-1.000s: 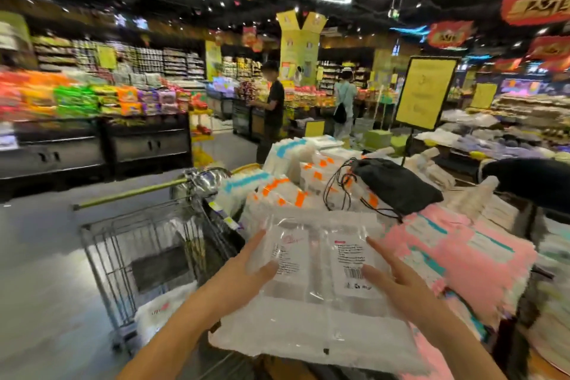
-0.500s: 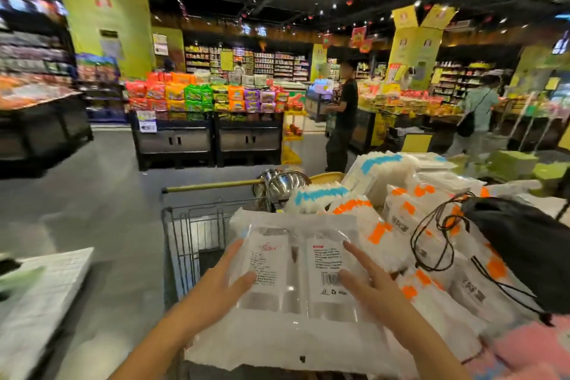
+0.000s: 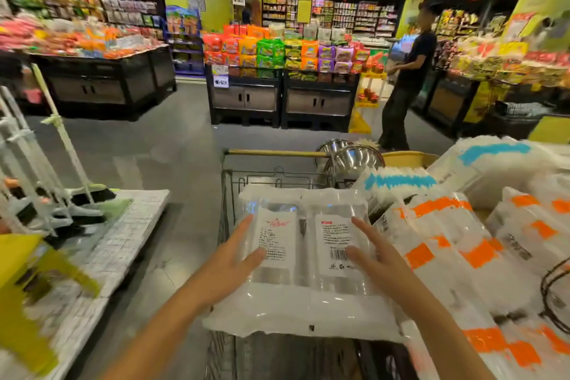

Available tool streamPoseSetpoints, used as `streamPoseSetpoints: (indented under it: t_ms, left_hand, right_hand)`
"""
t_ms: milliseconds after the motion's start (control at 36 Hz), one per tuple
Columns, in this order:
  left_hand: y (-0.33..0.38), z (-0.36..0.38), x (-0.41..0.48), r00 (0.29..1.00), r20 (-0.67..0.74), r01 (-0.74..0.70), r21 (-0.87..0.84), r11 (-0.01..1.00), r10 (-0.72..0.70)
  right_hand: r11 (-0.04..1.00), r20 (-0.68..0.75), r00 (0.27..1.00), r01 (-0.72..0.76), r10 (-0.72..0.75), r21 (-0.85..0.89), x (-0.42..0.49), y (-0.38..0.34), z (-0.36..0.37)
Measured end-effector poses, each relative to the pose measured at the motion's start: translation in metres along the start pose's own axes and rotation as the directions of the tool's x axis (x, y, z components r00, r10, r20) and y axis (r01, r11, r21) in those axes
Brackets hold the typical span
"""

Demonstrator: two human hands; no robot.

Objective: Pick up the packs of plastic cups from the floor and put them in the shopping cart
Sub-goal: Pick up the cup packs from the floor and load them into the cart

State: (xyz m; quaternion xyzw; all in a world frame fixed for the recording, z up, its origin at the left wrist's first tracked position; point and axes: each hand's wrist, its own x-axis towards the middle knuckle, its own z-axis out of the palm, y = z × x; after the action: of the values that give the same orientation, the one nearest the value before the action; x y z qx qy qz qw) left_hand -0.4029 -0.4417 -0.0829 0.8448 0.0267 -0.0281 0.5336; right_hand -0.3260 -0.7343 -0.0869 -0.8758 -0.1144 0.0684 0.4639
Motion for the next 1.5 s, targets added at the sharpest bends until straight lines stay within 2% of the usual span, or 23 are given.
streamPoseSetpoints:
  t_ms: [250,361,556,639,778,944,1028,1167,1278,1500]
  left_hand:
    - [-0.080,-0.015,0.073,0.997,0.026,0.072,-0.012,0.997,-0.071]
    - [-0.123,0.000,0.095,0.989,0.054,0.143,-0.064,0.988,-0.140]
    - [-0.213,0.043,0.123,0.959,0.105,0.264,0.014,0.964,-0.264]
    - [-0.260,0.067,0.124,0.923,0.083,0.373,0.060,0.926,-0.377]
    - [-0.311,0.112,0.117,0.859,0.072,0.507,0.028,0.862,-0.507]
    - [-0.374,0.157,0.102,0.776,0.056,0.629,0.004,0.778,-0.628]
    - [-0.393,0.170,0.103,0.722,0.052,0.688,0.045,0.724,-0.690]
    - [-0.417,0.187,0.102,0.704,0.014,0.706,0.096,0.701,-0.711]
    - [-0.431,0.195,0.102,0.678,0.000,0.730,0.115,0.674,-0.735]
    - [-0.462,0.209,0.104,0.683,0.011,0.724,0.119,0.680,-0.730]
  right_hand:
    - [0.993,0.060,0.991,-0.117,0.118,-0.013,0.077,0.027,0.062]
    - [0.976,0.084,0.975,-0.212,0.208,0.047,0.094,0.061,0.091]
    - [0.918,0.132,0.916,-0.390,0.380,0.067,0.112,0.156,0.156]
    - [0.897,0.147,0.891,-0.440,0.430,0.045,0.113,0.192,0.186]
    - [0.882,0.210,0.859,-0.469,0.467,-0.041,0.107,0.253,0.226]
    - [0.819,0.270,0.781,-0.570,0.564,-0.061,0.093,0.306,0.270]
    - [0.791,0.293,0.751,-0.612,0.592,-0.029,0.082,0.325,0.288]
    - [0.725,0.323,0.693,-0.688,0.645,0.029,0.074,0.353,0.314]
    - [0.700,0.311,0.679,-0.712,0.665,0.057,0.074,0.373,0.332]
    - [0.717,0.285,0.698,-0.695,0.657,0.047,0.076,0.402,0.353]
